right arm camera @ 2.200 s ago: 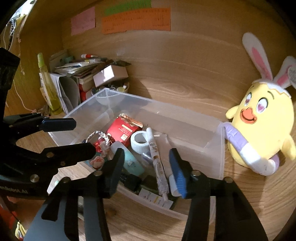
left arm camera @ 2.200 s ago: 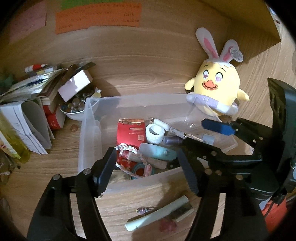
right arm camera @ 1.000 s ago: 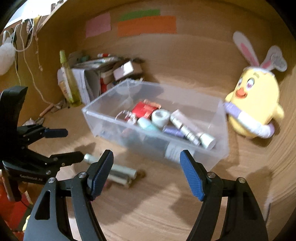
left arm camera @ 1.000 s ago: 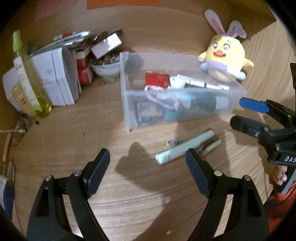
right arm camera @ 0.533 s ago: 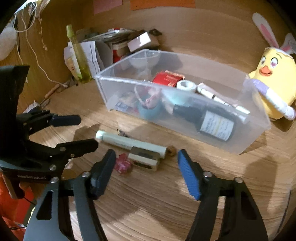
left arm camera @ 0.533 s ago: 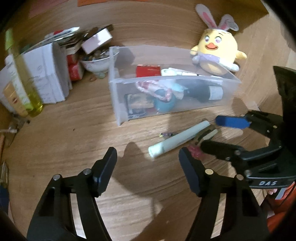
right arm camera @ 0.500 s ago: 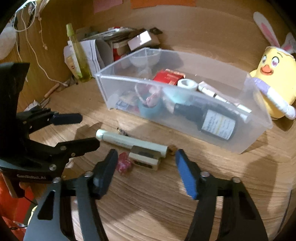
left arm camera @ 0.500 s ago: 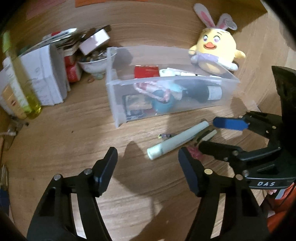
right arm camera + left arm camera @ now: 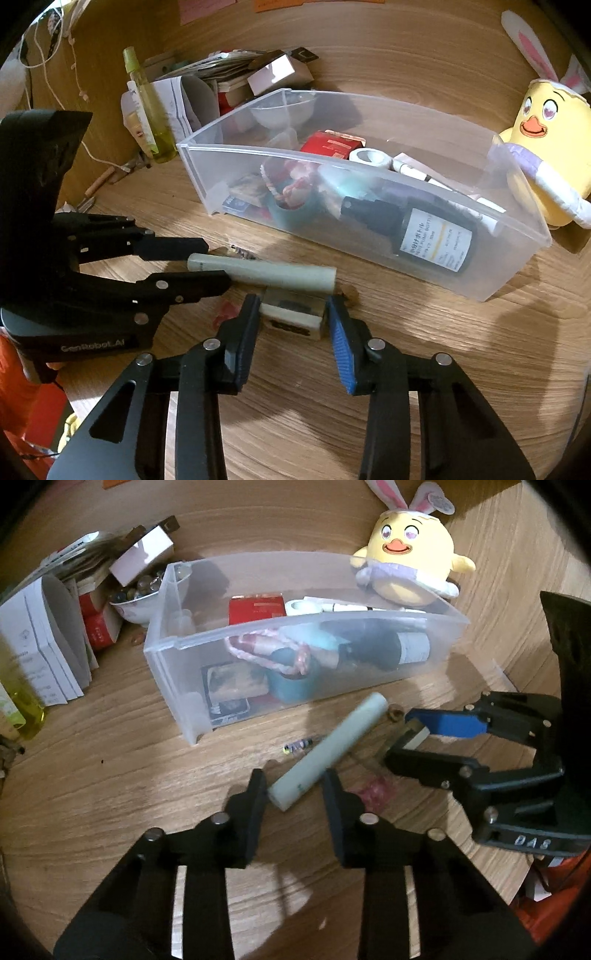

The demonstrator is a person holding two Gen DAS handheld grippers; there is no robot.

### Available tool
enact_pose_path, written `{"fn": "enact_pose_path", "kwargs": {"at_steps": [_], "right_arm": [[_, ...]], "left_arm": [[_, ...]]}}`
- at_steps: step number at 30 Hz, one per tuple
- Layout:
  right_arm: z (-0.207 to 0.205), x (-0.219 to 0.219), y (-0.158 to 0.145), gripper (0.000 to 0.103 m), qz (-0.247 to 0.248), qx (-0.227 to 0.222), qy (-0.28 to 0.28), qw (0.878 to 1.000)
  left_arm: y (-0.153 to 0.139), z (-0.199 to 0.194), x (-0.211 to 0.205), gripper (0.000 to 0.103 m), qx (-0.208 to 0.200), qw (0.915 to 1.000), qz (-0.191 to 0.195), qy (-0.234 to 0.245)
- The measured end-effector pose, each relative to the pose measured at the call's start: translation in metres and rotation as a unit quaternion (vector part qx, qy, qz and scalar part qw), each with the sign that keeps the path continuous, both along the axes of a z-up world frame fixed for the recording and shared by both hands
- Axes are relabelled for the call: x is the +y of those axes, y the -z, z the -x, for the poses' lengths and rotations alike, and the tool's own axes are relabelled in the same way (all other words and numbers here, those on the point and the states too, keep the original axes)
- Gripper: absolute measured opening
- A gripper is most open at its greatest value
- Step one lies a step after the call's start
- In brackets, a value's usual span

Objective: Organize objects
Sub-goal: 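Grasp mint-green marker with left tool while right tool grasps beige dotted block, then carry mint-green marker with left tool while right tool carries beige block to bin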

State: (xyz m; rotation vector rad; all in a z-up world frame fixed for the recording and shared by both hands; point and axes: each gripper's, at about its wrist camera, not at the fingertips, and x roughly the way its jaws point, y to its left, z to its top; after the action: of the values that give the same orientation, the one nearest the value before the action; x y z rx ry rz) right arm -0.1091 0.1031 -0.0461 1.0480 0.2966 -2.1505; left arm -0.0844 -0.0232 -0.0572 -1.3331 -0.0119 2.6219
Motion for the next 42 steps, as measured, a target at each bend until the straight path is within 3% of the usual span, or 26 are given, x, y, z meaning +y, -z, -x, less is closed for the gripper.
{"fn": "enact_pose_path", "kwargs": {"at_steps": [8, 14, 31, 34, 38, 42], "right_arm": [[0.002, 0.012, -0.004, 0.034, 0.008, 0.002, 0.011, 1.000], [0.005, 0.021, -0.005, 0.034, 0.010, 0.001, 0.019, 1.000], [0.005, 0.028, -0.008, 0.034, 0.030, -0.005, 0.015, 0.999], [0.007, 0.029, -0.008, 0.034, 0.034, -0.010, 0.015, 0.999], [0.010, 0.028, -0.009, 0.034, 0.036, -0.010, 0.015, 0.999], [0.009, 0.029, -0.012, 0.034, 0.040, -0.007, 0.015, 0.999]], "left_arm": [[0.000, -0.022, -0.012, 0.019, -0.003, 0.9998, -0.013, -0.017], [-0.001, -0.040, -0.018, 0.019, -0.013, 0.9996, -0.017, -0.018], [-0.003, 0.011, 0.006, 0.021, -0.018, 0.9997, -0.002, 0.014], [-0.003, 0.009, 0.009, 0.015, -0.013, 0.9998, 0.004, 0.013], [-0.003, 0.003, 0.015, 0.015, -0.005, 0.9998, 0.018, 0.009], [-0.006, -0.004, 0.014, 0.015, 0.000, 1.0000, 0.003, 0.004]]}}
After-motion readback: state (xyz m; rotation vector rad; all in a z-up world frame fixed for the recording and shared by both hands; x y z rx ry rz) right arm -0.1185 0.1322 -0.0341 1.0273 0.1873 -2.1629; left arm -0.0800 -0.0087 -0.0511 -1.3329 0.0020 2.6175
